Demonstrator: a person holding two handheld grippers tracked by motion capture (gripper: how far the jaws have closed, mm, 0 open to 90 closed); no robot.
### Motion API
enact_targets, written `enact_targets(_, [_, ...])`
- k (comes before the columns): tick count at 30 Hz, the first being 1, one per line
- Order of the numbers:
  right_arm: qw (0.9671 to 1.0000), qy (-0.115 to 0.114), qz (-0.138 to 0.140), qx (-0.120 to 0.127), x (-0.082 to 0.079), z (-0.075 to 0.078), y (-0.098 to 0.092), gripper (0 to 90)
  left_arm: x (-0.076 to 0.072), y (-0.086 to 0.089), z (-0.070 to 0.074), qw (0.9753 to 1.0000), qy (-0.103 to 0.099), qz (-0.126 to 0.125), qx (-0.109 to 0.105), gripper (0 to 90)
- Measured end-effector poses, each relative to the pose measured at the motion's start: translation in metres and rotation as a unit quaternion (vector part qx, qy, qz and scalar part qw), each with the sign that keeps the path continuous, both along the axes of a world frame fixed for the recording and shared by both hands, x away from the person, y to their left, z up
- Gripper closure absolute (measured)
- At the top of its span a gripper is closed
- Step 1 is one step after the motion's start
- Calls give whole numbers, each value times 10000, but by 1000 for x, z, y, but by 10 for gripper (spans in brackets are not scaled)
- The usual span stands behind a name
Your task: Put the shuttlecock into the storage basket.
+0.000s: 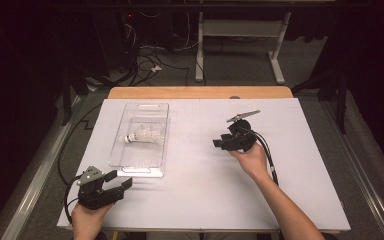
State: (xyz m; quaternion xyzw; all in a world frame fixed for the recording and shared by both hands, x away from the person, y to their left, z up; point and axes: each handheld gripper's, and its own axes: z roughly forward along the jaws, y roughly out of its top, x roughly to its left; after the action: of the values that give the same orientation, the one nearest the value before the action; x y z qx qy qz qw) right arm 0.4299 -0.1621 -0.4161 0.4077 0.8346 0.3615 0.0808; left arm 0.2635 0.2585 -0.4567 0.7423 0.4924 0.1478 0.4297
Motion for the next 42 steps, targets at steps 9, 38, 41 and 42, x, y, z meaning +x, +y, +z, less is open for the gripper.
enact_targets(9, [10000,-16,-31,30,-3,1,-5,551,0,0,0,10000,-15,16,-61,321])
enact_targets(38, [9998,-76,-148,82,-12,0,-25,547,0,1,1,10000,-18,18,-80,312])
enact_targets(41, [9998,-77,-173,83,-13,-1,-28,545,0,1,1,10000,-18,20,-80,311])
enact_targets(42, [9998,-90,-174,91,-13,-1,-29,544,0,1,1,10000,-16,20,-80,311])
